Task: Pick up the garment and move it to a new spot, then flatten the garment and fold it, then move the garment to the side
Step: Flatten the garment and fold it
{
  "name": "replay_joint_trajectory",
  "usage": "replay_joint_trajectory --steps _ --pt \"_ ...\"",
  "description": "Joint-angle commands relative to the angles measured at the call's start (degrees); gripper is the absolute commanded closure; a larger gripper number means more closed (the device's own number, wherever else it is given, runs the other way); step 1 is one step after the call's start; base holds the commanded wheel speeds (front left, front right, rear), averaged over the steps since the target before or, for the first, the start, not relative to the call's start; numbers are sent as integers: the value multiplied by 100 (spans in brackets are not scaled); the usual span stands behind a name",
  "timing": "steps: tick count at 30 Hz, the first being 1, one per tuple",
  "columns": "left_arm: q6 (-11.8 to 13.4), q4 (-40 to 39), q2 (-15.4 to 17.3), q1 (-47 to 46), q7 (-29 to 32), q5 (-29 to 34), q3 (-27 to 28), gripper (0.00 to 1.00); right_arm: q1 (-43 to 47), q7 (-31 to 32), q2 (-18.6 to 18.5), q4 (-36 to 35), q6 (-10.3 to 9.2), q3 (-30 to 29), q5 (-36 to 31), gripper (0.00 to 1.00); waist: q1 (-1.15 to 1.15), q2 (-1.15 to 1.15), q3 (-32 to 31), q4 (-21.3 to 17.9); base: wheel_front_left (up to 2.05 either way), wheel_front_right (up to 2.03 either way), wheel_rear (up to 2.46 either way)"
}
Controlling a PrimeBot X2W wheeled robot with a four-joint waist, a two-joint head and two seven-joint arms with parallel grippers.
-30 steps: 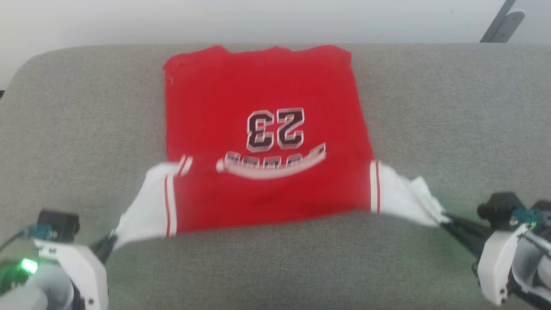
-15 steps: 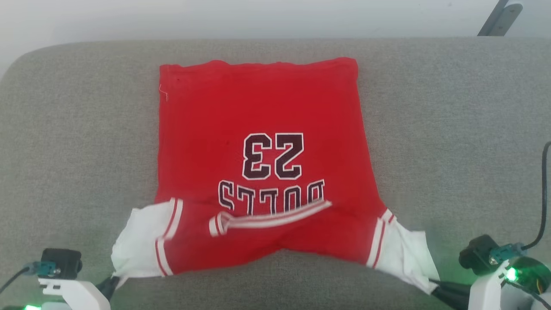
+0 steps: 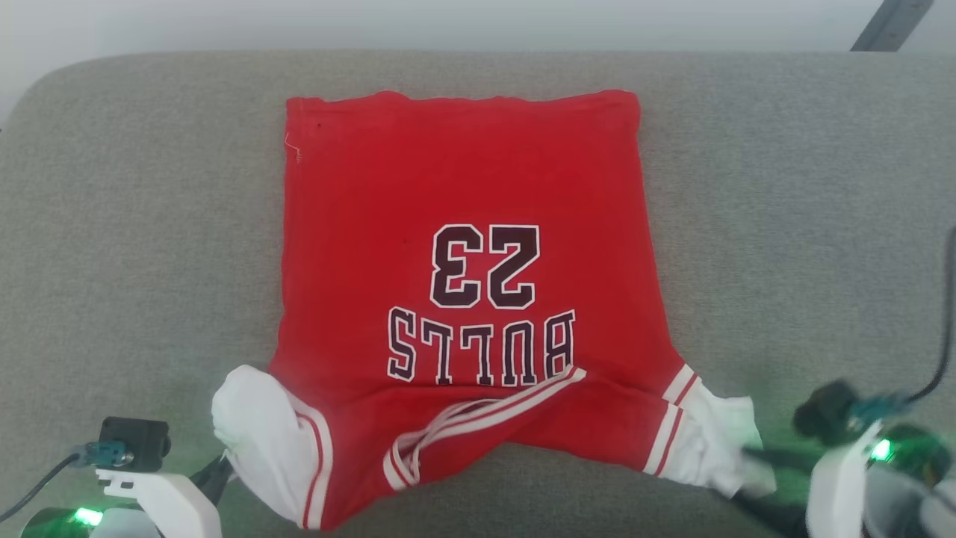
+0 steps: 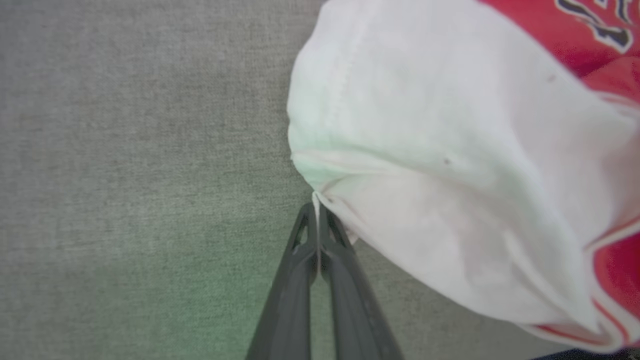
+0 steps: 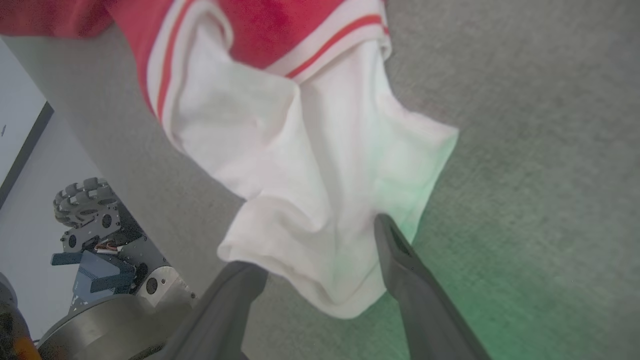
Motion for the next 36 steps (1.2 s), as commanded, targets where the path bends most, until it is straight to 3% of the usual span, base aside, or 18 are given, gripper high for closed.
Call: replay_joint_trajectory --steps 1,8,14,21,25,36 --pt "-13 20 -54 -79 -20 59 -21 100 -74 99 -95 17 -65 -217 48 0 0 0 14 18 0 0 0" --pt "-55 12 -197 -239 12 178 -80 100 -244 460 -185 -351 -40 -1343 -83 0 0 0 105 125 0 0 0" --pt "-105 3 -392 -473 24 268 -124 100 -747 665 476 -70 -39 -2637 -912 0 0 0 312 317 0 0 0" --pt "-293 103 -762 -897 75 501 -251 100 -1920 1026 1978 992 -39 -3739 -2291 0 0 0 710 689 0 0 0" --pt "-439 252 -1005 -1167 126 589 -341 100 -2684 1317 2573 1826 -39 -4050 -2848 0 0 0 930 963 0 0 0" --pt "-824 796 -1552 -1663 121 757 -513 100 -4297 2248 3083 4303 -39 -4820 -4014 0 0 0 1287 1595 0 0 0"
